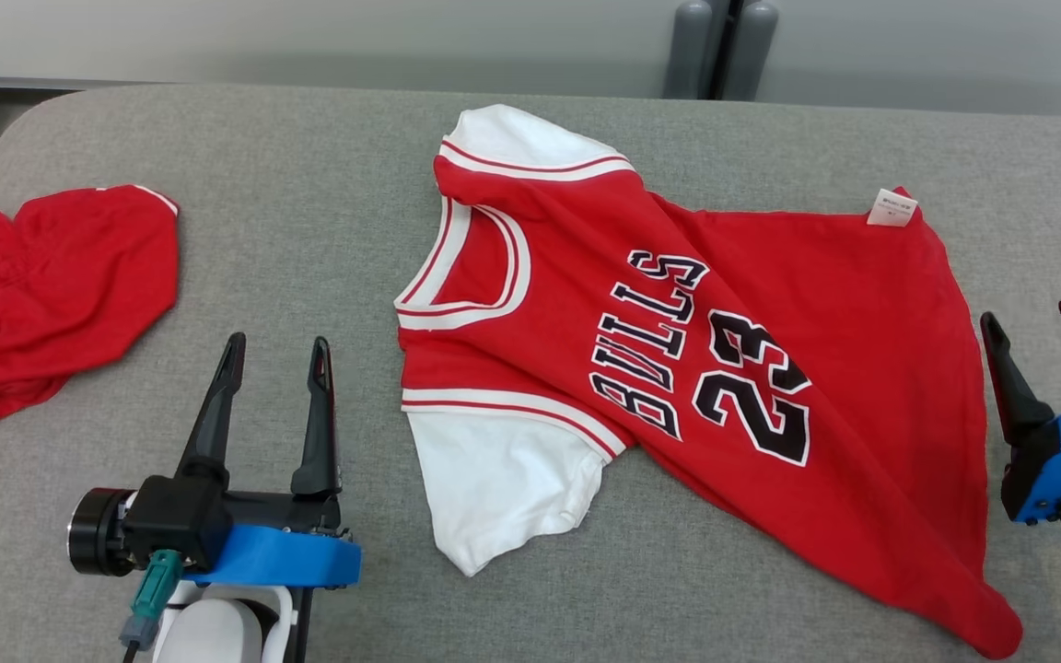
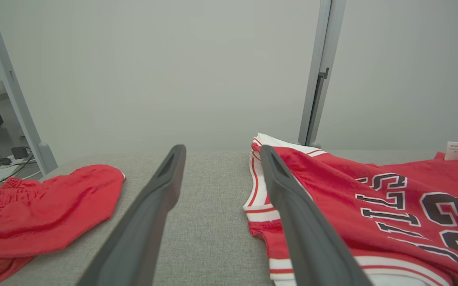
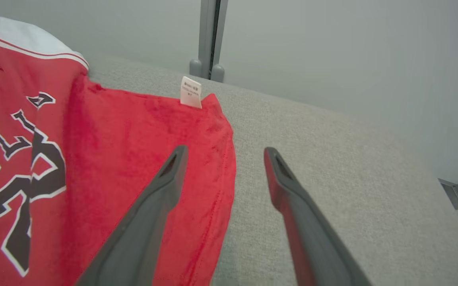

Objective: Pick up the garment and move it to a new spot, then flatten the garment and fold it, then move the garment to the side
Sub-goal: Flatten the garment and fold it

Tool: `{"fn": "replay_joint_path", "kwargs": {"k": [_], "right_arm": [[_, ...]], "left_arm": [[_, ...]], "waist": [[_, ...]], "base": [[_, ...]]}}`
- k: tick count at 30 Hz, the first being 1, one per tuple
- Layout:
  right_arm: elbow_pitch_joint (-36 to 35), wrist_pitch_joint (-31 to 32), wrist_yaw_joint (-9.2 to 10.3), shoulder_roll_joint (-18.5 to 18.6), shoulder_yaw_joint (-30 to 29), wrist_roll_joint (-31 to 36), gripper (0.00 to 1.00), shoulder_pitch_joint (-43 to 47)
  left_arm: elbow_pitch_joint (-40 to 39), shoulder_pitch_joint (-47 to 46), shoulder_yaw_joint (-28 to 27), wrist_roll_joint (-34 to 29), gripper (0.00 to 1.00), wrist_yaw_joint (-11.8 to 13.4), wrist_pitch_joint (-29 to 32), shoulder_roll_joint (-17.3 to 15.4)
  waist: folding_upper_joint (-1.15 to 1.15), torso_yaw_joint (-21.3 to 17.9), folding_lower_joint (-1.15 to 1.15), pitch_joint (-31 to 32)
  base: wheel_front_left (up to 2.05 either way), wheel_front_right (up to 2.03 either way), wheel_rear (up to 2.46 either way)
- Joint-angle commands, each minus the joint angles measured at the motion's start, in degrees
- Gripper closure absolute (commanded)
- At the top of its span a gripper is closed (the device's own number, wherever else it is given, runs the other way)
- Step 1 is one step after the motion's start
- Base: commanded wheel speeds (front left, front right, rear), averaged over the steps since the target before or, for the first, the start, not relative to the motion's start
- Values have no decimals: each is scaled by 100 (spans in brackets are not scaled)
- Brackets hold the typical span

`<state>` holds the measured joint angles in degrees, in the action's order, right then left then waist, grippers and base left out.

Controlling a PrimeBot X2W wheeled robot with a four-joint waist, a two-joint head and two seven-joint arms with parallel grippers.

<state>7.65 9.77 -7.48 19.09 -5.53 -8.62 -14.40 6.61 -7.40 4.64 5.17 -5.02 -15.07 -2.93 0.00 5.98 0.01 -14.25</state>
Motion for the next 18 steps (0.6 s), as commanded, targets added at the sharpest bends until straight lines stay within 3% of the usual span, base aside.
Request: {"fn": "replay_joint_path", "kwargs": {"k": [1,14,15,16,17,18], "right_arm": [[218,-23,-3,55,28,51,0,-115],[1986,-157,-3,-77,185,-231,2,-213],[2107,-137,-4,-90,254,-290,54,-232],[2209,-142,-3,-147,289,-397,81,-253],[2293,-183,-3,-167,307,-485,100,-293],[2334,-219,-3,-124,352,-517,100,-336]], "left_arm": [[6,-87,19,29,0,31,-15,8],[12,-80,4,27,0,19,-15,8],[11,-80,1,26,0,17,-15,8],[12,-78,1,24,0,16,-15,8],[21,-77,8,21,0,13,-15,8],[33,-77,17,18,0,11,-15,7]], "waist": [[0,51,-1,-31],[0,195,-1,-99],[0,193,-1,-100],[0,190,-1,-98],[0,193,-1,-93],[0,200,-1,-82]], "base": [[0,0,0],[0,0,0],[0,0,0],[0,0,0],[0,0,0],[0,0,0]]}}
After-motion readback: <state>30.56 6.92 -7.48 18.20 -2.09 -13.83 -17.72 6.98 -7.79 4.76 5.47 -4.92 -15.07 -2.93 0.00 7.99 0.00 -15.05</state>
